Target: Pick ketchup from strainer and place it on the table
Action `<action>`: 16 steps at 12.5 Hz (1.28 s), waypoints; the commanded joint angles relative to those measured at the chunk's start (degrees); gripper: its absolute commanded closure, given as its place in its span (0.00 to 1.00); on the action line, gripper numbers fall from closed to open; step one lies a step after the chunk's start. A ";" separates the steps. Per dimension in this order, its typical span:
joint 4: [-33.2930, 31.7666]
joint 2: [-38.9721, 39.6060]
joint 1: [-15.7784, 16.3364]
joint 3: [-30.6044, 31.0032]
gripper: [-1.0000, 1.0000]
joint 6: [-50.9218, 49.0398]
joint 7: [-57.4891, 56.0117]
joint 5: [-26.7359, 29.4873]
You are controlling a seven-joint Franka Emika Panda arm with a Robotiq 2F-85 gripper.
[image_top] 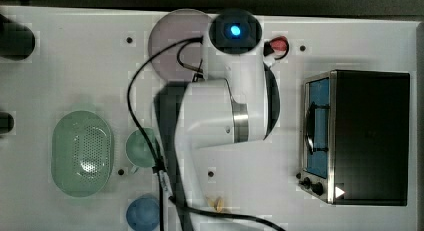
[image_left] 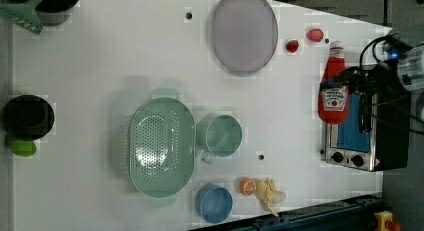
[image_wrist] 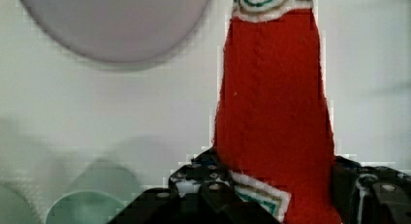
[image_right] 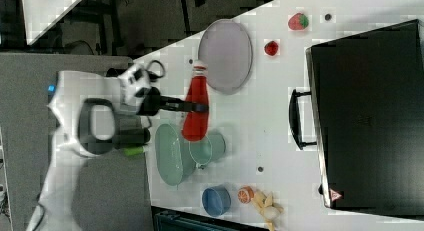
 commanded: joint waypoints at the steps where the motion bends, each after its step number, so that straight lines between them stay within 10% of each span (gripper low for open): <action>1: -8.77 -0.60 0.16 -1.96 0.43 7.01 -3.74 -0.57; 6: -20.00 1.31 0.16 -5.89 0.40 23.26 -3.60 -0.60; 8: -21.57 3.08 0.18 -6.01 0.20 26.52 -3.36 -0.71; 10: -21.40 3.73 0.14 -5.98 0.00 26.63 -3.23 -1.57; 16: -11.68 -7.07 0.14 -4.46 0.00 18.18 -0.70 -0.87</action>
